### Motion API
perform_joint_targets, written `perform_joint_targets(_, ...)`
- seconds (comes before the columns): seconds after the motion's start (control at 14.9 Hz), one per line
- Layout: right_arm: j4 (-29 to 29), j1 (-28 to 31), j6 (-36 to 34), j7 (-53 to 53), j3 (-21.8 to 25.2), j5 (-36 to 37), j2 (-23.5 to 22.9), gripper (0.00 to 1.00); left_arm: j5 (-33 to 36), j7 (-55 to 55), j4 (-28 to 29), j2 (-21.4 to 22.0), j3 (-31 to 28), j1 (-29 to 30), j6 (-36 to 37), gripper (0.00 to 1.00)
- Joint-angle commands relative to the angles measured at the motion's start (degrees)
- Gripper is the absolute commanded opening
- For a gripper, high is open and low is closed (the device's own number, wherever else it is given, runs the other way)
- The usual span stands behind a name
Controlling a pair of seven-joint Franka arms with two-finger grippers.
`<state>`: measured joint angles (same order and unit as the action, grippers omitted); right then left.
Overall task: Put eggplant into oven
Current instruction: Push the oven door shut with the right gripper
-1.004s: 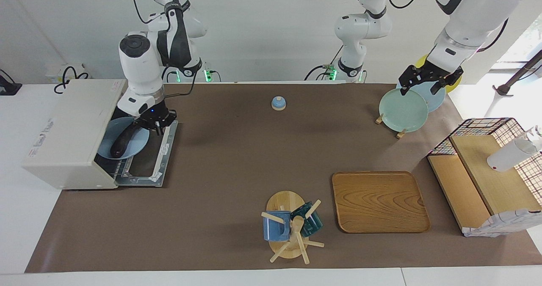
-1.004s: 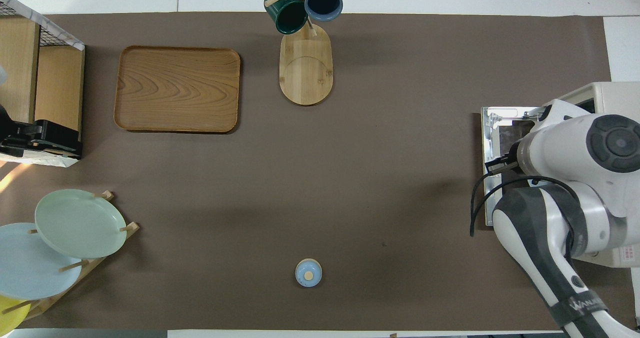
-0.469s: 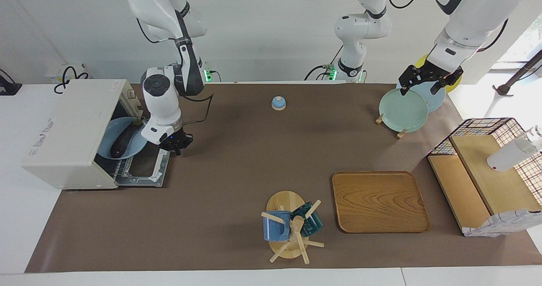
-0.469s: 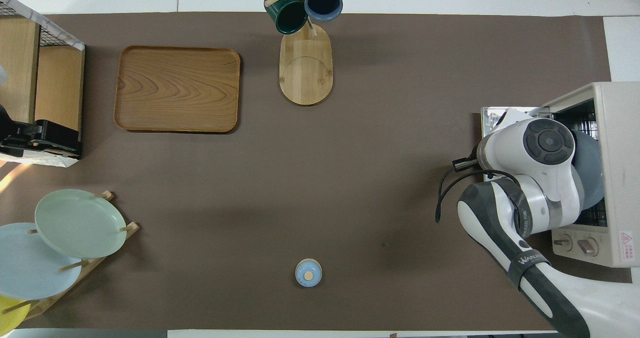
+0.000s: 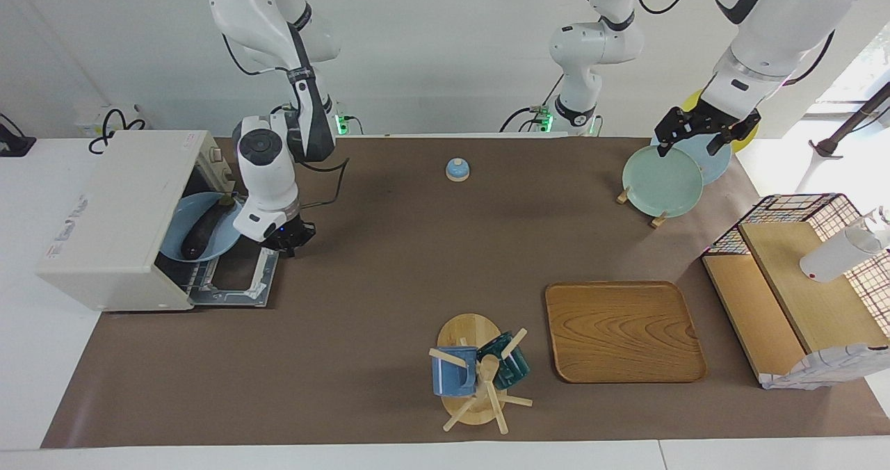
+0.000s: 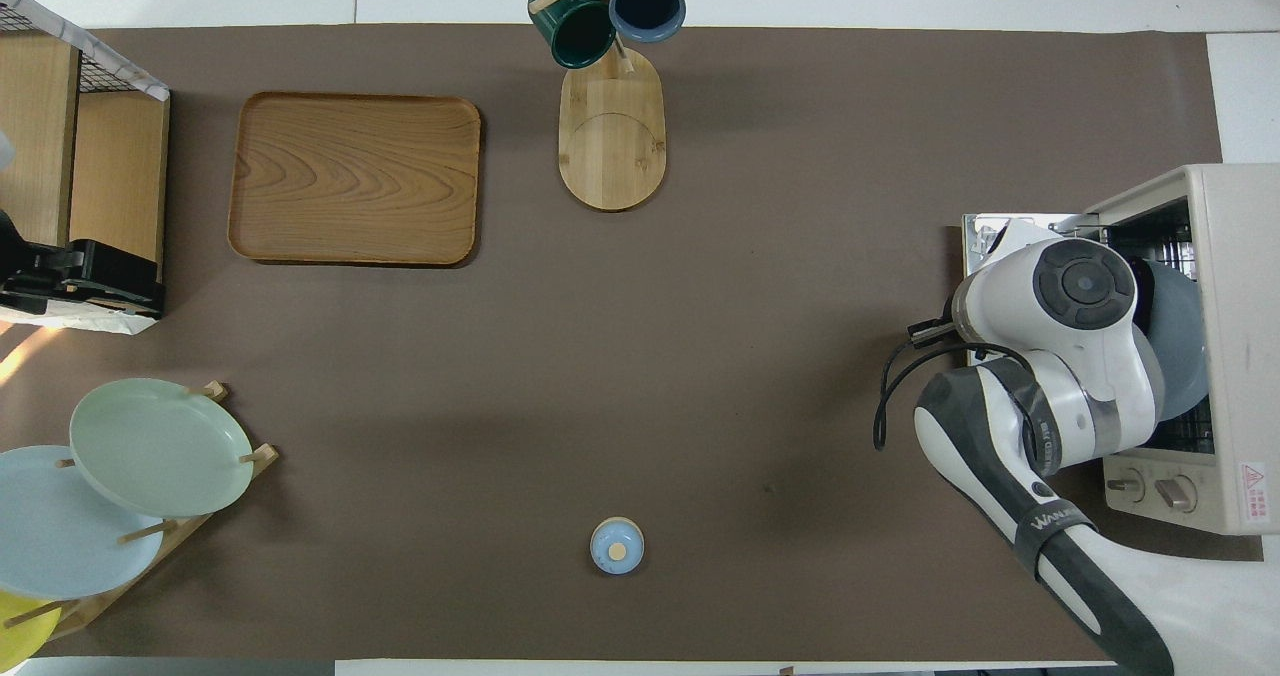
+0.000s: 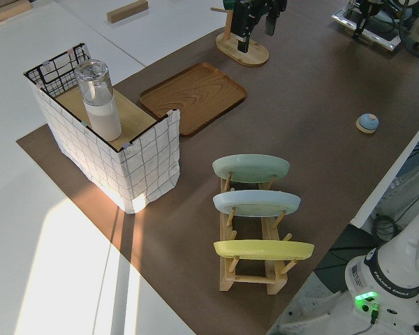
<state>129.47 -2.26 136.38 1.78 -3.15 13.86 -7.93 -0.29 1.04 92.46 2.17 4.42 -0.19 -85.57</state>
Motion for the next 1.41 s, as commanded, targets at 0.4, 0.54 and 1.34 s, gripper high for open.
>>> perform_joint_targets(0.4,-6.7,0.4,-10.3,1.7,-0.4,10.2,-0.2,0.0,1.2,-0.2,-0.4,-0.2,0.5,0.7,0.5,1.0)
perform_joint_targets(0.54,-10.5,0.7,-16.4,6.3,-0.4,10.1,0.5,0.0,1.2,-0.2,-0.4,-0.2,0.5,0.7,0.5,1.0)
perform_joint_targets(1.34,-16.6,11.5,-27.7,23.8,-0.1,3.2,7.7,0.0,1.2,-0.2,-0.4,-0.2,0.5,0.6,0.5,1.0)
